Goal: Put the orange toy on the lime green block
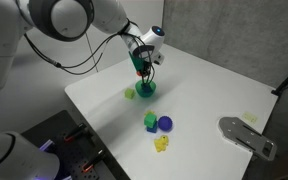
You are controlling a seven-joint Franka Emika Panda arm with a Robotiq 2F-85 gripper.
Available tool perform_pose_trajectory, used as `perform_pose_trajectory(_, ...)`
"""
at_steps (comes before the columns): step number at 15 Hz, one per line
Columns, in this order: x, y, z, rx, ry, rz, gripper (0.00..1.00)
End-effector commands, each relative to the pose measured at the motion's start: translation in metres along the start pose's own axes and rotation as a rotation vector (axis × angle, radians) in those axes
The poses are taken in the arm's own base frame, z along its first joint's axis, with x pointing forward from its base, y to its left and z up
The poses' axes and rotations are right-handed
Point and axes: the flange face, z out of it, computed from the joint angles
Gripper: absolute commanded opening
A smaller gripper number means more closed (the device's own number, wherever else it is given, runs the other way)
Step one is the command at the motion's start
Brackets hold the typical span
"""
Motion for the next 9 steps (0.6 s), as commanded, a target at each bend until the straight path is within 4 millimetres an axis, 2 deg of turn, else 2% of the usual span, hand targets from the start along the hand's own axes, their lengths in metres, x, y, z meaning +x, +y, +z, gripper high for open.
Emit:
perform_pose_trajectory(1,0.005,0.020,-0.046,-0.013,-0.008,0.017,0.11)
perform_pose_trajectory(4,0.016,0.055,-0.070,-0.066,-0.026,0.069,0.11)
perform_pose_trajectory(9,0.017,0.134,-0.081,-0.185,-0.146,0.127,0.11)
